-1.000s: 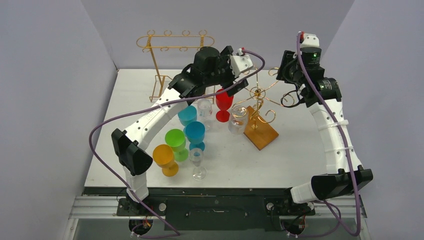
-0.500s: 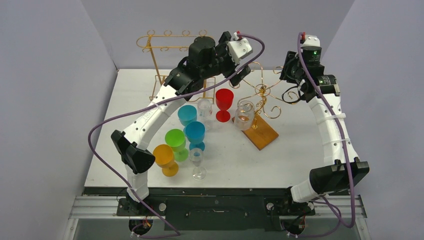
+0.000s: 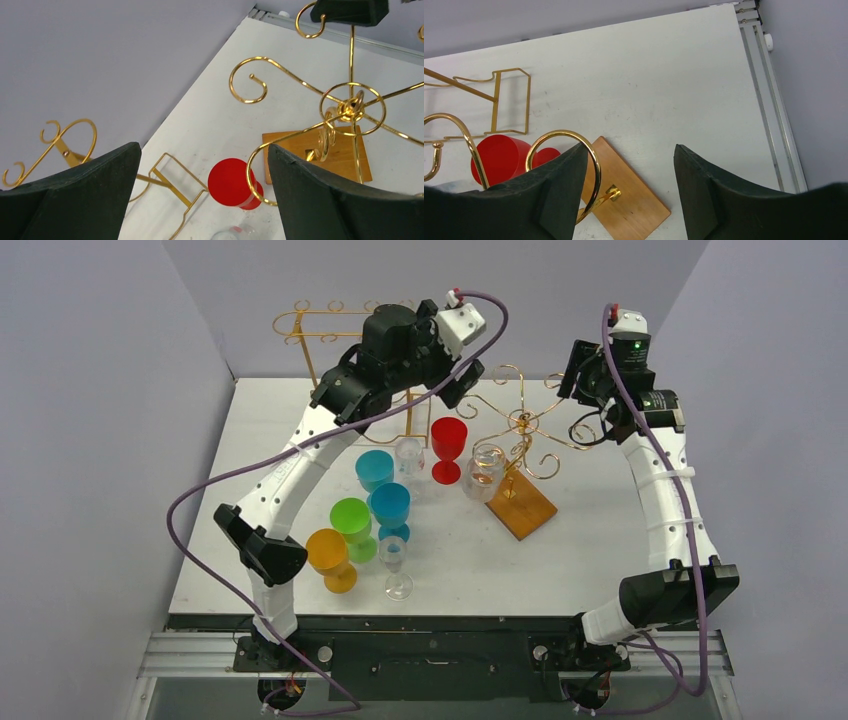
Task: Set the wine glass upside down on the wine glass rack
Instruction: Adjust the wine rack at the center of the board.
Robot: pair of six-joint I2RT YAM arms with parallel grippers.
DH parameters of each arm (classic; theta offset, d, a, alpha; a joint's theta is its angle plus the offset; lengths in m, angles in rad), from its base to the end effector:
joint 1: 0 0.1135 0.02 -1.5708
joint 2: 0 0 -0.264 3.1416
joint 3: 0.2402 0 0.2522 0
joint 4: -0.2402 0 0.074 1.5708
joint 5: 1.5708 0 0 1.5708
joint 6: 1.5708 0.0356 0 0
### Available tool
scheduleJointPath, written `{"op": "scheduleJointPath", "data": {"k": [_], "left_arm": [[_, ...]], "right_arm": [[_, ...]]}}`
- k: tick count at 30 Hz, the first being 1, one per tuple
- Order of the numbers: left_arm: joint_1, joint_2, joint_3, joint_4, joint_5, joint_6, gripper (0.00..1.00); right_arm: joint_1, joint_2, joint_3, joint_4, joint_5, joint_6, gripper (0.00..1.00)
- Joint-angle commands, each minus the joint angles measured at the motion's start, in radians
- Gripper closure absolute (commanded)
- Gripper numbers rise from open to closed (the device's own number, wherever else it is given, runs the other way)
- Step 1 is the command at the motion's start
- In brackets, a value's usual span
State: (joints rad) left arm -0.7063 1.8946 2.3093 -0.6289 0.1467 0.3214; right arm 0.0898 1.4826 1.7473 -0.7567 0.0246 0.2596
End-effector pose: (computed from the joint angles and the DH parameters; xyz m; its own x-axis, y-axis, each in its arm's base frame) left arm 0.3091 -0.2705 0.4942 0.0837 0.3393 -0.9369 0.7634 0.5825 0.2792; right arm 0.3129 0.0273 0.4467 -0.4722 0.2151 -0.8548 0.0550 0.9751 0.2150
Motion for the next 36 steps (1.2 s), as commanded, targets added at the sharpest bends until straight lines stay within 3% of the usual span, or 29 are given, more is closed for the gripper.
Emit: {"op": "scheduleJointPath", "data": {"k": [1, 18, 25, 36], "left_arm": [[0.023, -0.059, 0.036, -0.092, -0.053, -0.045, 0.04], [-0.018, -0.026, -0.012, -0.144, -0.024, -0.017, 0.04], [-0.021, 0.023, 0.031, -0.133, -0.03, 0.0, 0.04], [-0.019, 0.054, 0.059, -0.127, -0.044, 0.013, 0.04]], "right_arm": [[-0.012, -0.017, 0.051, 0.023, -0.013, 0.014, 0.43], [-0.067, 0.018, -0.002, 0.057, -0.038, 0.031, 0.43], [-0.081, 0.016, 0.006, 0.077, -0.106, 0.049, 0.34], [-0.121, -0.039, 0.012, 0.097, -0.183, 0.086, 0.3]]}}
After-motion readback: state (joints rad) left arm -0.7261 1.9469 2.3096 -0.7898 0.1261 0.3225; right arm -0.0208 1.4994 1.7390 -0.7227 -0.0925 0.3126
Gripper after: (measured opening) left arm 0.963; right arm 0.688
